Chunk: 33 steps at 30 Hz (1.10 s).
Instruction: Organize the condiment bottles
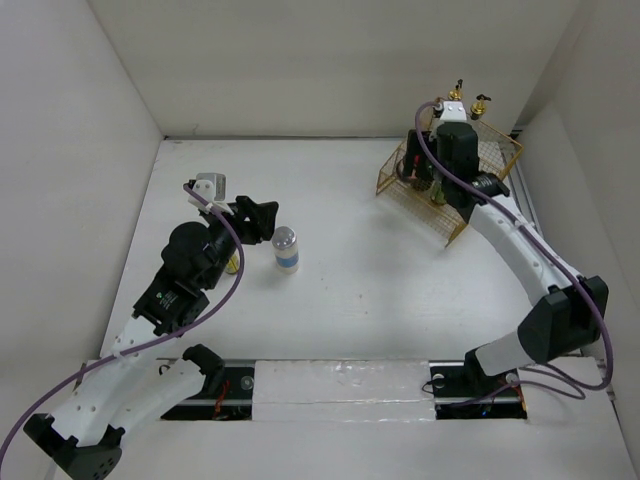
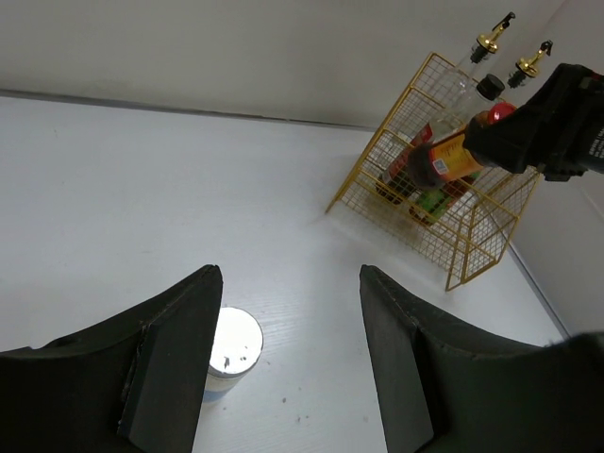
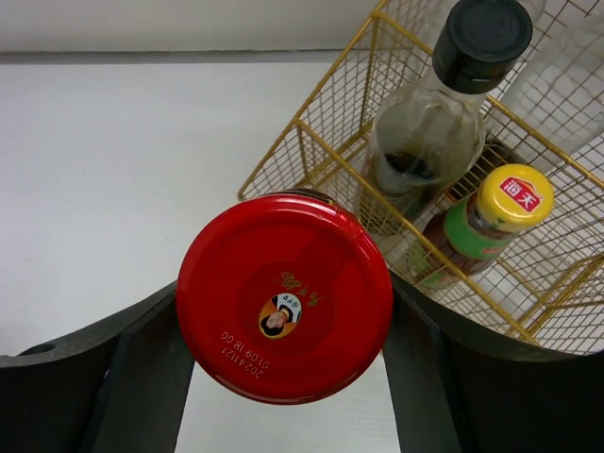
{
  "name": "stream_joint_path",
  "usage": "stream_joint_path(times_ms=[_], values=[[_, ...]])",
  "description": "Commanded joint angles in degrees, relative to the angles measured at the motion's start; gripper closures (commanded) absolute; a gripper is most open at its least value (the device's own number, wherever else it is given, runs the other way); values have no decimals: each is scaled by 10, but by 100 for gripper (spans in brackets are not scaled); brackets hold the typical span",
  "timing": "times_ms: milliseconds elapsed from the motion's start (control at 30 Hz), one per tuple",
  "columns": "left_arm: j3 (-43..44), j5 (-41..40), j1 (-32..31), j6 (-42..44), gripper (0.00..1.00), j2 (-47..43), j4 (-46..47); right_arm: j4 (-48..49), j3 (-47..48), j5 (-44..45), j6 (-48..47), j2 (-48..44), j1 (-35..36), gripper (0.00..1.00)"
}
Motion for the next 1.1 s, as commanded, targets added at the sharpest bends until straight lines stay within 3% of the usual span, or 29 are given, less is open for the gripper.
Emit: stream_joint_path(times_ms=[0, 633, 900, 1067], values=[[5, 0, 3, -3, 44, -3, 27, 104, 64, -2, -20, 14, -17, 59], [5, -11, 3, -3, 44, 2, 27, 115, 101, -24, -38, 152, -33, 59], [5, -11, 3, -3, 44, 2, 27, 115, 101, -37, -33, 193, -33, 49], [5, -11, 3, -3, 44, 2, 27, 115, 101, -24, -33, 193, -28, 49]])
